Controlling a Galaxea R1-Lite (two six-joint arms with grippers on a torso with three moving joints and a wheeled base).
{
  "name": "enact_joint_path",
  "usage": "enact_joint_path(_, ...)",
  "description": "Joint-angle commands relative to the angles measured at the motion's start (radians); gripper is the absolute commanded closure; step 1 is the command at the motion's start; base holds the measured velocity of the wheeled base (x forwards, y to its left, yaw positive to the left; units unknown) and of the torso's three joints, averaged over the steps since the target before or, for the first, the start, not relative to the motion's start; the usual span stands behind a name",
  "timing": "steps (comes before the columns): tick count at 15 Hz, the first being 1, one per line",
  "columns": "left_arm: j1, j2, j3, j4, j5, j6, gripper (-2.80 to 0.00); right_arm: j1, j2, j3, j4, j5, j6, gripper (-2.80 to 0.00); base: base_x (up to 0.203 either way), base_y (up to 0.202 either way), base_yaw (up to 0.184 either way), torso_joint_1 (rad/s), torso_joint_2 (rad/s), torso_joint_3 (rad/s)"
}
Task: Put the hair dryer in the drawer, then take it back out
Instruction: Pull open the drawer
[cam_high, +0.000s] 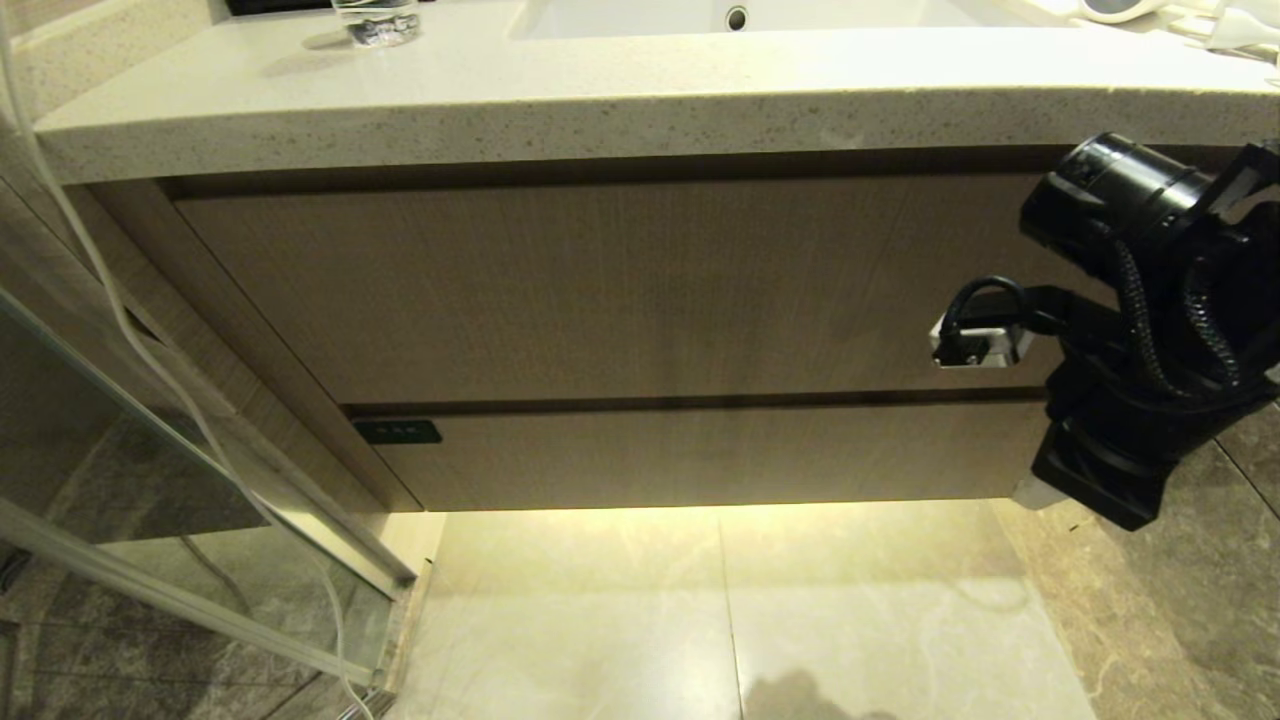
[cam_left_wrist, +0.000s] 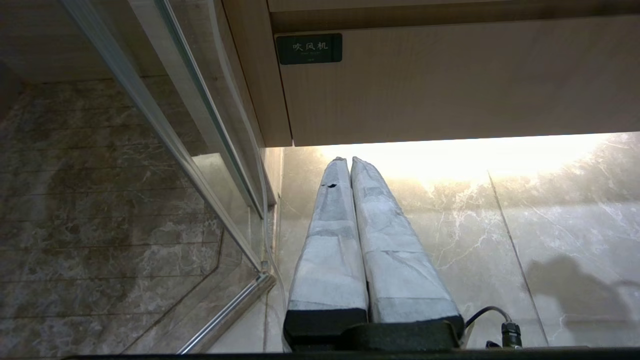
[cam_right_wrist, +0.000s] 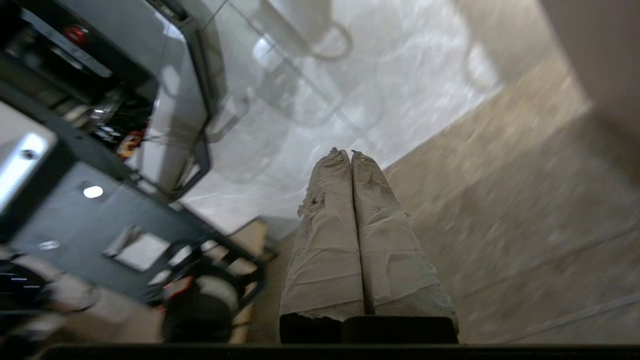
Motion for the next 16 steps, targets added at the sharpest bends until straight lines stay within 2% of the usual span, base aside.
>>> enact_joint_path(1,0.000,0.000,0.000,0.000,0.000,0.000,0.00,0.033,0.025,0.059,-0.088,0.005,-0.078,0.00,0.000,0.000,0.000,0.000,0.00,0.000)
enact_joint_path(7,0.000,0.000,0.000,0.000,0.000,0.000,0.00,0.057,0.147,0.105,-0.399,0.058,-0.103,0.00,0.000,0.000,0.000,0.000,0.00,0.000)
enact_joint_path(9,0.000,0.000,0.000,0.000,0.000,0.000,0.00,0.057,0.157,0.166,-0.482,0.064,-0.121,0.00,0.000,0.000,0.000,0.000,0.00,0.000)
enact_joint_path(10,0.000,0.000,0.000,0.000,0.002,0.000,0.00,0.057,0.158,0.206,-0.543,0.068,-0.165,-2.36,0.000,0.000,0.000,0.000,0.00,0.000)
enact_joint_path(11,0.000,0.000,0.000,0.000,0.000,0.000,0.00,0.057,0.161,0.237,-0.620,0.070,-0.195,-2.80,0.000,0.000,0.000,0.000,0.00,0.000)
enact_joint_path(13,0.000,0.000,0.000,0.000,0.000,0.000,0.00,0.055,0.174,0.283,-0.719,0.073,-0.204,-2.80,0.000,0.000,0.000,0.000,0.00,0.000)
enact_joint_path(16,0.000,0.000,0.000,0.000,0.000,0.000,0.00,0.031,0.172,0.352,-0.842,0.125,-0.207,-2.80,0.000,0.000,0.000,0.000,0.00,0.000)
